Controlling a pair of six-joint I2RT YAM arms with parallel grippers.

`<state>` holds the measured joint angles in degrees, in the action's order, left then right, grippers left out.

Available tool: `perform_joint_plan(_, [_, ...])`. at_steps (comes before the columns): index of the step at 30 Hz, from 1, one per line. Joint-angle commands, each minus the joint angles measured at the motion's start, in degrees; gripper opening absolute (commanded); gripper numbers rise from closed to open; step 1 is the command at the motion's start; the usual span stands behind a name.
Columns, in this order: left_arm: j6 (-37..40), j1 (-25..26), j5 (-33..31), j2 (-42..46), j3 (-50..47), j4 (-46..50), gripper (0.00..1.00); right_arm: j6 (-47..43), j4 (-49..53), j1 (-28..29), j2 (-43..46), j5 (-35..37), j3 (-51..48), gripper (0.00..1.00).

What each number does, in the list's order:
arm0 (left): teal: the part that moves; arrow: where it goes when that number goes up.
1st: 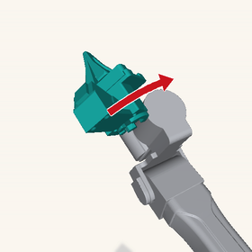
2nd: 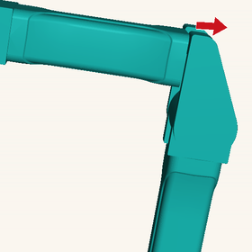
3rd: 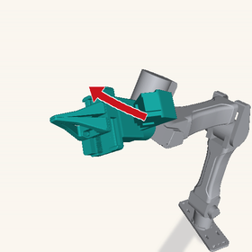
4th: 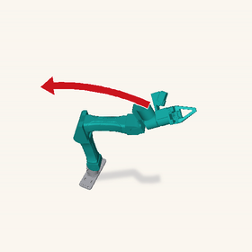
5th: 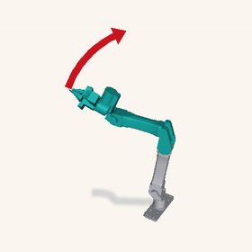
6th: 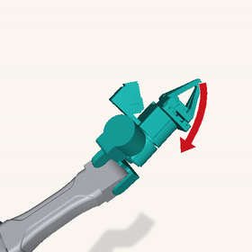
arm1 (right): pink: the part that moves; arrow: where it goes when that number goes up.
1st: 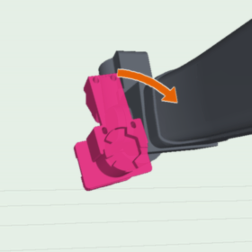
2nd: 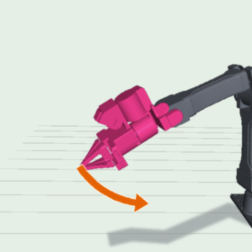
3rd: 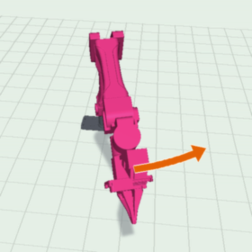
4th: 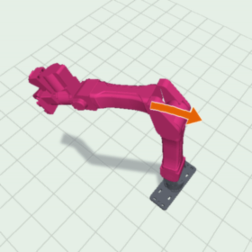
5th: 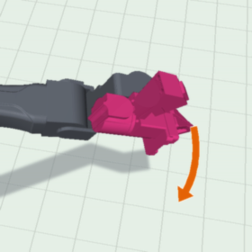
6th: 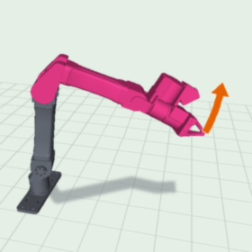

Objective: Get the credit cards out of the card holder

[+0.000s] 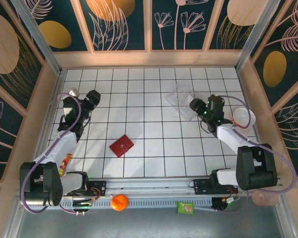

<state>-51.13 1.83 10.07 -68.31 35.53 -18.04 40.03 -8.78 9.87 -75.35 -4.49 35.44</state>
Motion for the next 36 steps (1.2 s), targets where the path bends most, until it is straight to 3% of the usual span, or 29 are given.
perform_joint_plan(1, [-0.1, 0.0, 3.6, -0.4, -1.0, -2.0, 0.73, 2.3, 2.3, 2.5, -1.4, 2.5, -1.3, 0.74])
perform_joint_plan(13, [0.7, 0.3, 5.7, -2.4, -0.5, -2.0, 0.61, 3.1, 3.4, 3.1, -8.2, 4.7, -0.3, 0.54])
perform_joint_plan(28, [0.5, 0.6, 8.1, -4.1, -0.3, -3.5, 0.57, 7.3, -2.3, 2.9, -13.4, 6.1, 1.2, 0.43])
perform_joint_plan(36, [0.4, 0.6, 8.6, -4.5, 0.0, -3.3, 0.57, 5.5, -0.4, 2.4, -16.1, 5.7, 2.6, 0.28])
